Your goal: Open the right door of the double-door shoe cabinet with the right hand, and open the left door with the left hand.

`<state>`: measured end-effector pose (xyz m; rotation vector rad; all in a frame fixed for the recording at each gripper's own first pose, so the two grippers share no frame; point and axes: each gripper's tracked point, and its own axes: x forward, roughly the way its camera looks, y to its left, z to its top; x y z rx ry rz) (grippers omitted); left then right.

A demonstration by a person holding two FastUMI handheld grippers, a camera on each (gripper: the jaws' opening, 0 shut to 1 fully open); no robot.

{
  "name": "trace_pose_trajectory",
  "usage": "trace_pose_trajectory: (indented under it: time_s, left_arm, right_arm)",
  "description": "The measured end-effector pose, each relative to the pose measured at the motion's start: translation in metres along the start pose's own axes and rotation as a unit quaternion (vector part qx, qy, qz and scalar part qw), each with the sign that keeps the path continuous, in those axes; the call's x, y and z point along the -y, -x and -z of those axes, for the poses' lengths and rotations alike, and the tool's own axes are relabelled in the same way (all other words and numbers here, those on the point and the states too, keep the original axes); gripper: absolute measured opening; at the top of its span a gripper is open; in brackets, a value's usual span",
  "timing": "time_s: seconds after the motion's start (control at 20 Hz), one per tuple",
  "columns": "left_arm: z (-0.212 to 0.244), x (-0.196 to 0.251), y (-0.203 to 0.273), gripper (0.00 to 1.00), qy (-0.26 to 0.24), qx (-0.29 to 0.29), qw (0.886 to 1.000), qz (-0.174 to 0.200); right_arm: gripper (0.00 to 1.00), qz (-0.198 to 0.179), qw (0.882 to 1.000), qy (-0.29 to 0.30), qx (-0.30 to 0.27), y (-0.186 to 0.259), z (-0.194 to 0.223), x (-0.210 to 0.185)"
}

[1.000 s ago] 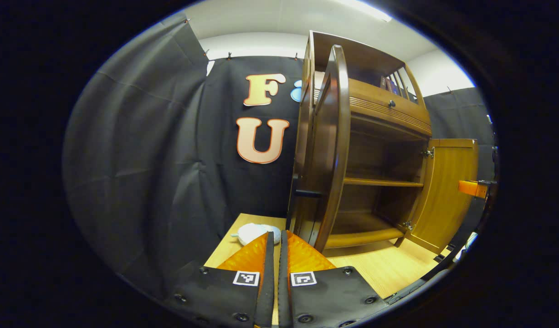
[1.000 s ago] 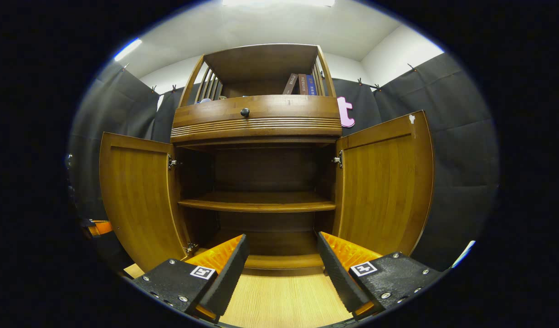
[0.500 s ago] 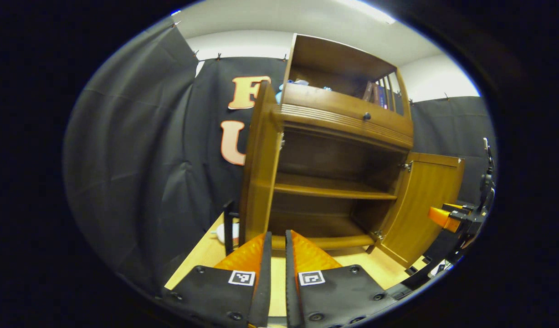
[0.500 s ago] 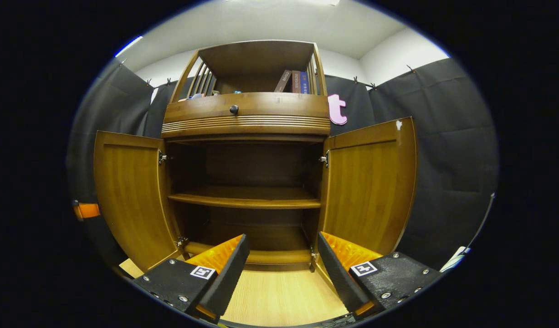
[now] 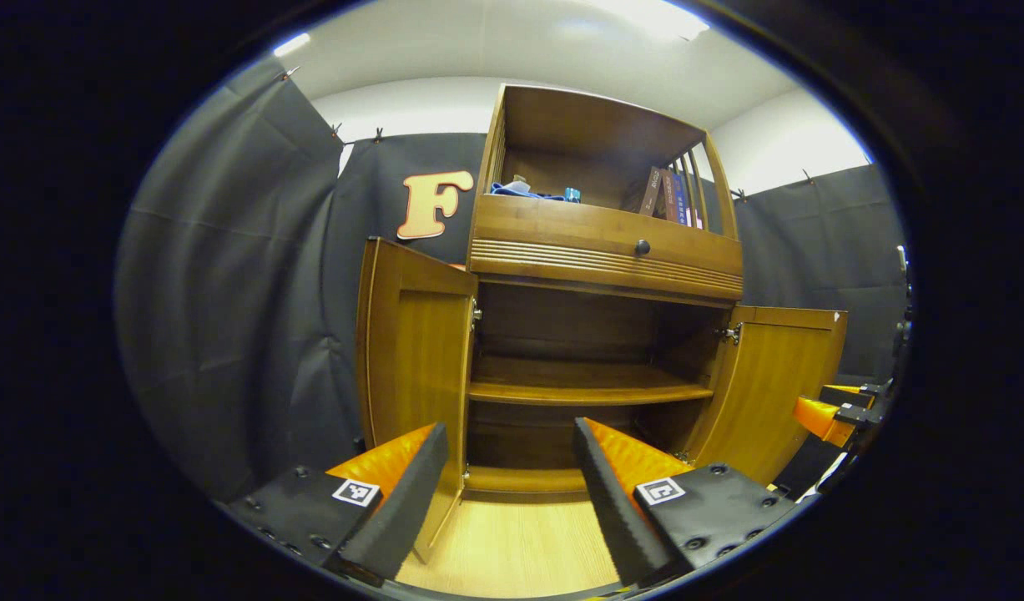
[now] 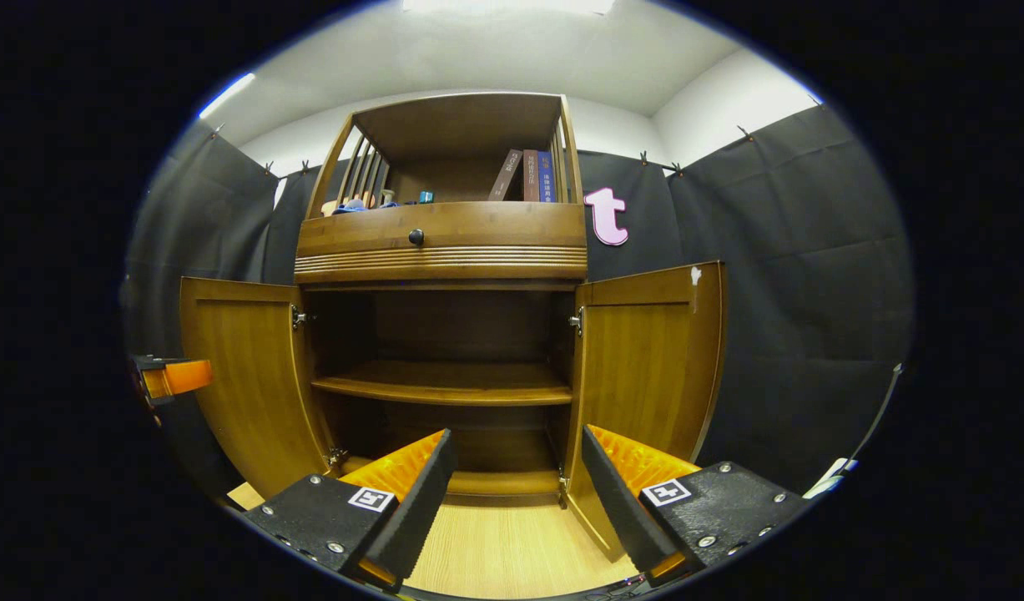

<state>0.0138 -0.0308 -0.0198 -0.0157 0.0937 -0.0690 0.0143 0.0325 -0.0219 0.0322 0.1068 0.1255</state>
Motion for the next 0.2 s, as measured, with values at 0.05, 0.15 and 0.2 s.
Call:
trace_pose_trajectory:
  time_s: [0.05,0.15,0.2]
  left_arm:
    - [-0.003,-0.0015,-0.0004,0.91,-0.01,0.004,1.0,-0.009]
    - [-0.0059,-0.0019,0.0013,0.94,-0.023,0.008,0.999,-0.023]
    - [-0.0065,-0.0013,0.0006,0.93,-0.023,0.008,0.999,-0.028]
  right_arm:
    - [0.92,0.0,1.0,0.0,-0.001,0.0008,-0.0011,0.0025]
    - [0.89,-0.002,1.0,0.001,0.0,0.0011,-0.0052,0.0063]
    - [0.87,-0.003,1.0,0.002,0.002,0.0006,-0.0082,0.0084]
